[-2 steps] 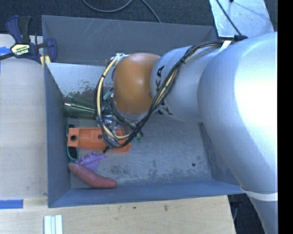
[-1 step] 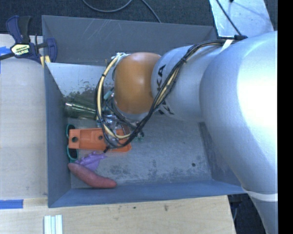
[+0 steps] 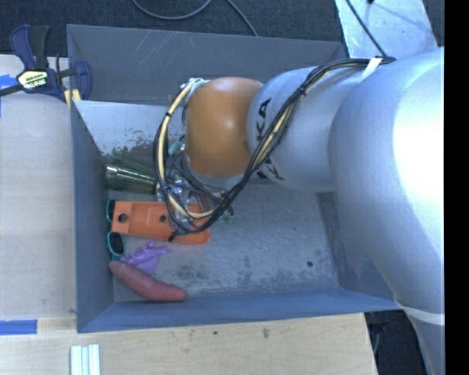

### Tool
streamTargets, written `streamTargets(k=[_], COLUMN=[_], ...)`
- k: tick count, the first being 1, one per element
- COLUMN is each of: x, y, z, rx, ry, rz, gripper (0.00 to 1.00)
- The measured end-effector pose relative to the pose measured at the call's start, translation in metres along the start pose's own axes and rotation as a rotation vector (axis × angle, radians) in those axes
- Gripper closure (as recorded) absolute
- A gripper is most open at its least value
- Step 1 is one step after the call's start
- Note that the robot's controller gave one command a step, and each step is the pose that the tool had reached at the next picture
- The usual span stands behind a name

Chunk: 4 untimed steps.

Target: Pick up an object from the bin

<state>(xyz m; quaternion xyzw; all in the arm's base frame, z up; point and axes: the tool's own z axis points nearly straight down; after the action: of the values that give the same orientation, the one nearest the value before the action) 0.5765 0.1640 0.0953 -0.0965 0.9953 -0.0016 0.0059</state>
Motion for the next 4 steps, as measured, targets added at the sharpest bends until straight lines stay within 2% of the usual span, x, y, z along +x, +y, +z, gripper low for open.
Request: streamTargets(k=[1, 3, 4], x=[-0.002, 0.0, -0.001], y=[0.0, -0.001, -0.001], z=[-0.013, -0.045, -0.065], rx=[0.0, 0.001, 0.0], ry=[-0.005, 0.003, -0.002], rz=[0.0, 0.0, 0.0], gripper=[1.0, 1.0, 1.0])
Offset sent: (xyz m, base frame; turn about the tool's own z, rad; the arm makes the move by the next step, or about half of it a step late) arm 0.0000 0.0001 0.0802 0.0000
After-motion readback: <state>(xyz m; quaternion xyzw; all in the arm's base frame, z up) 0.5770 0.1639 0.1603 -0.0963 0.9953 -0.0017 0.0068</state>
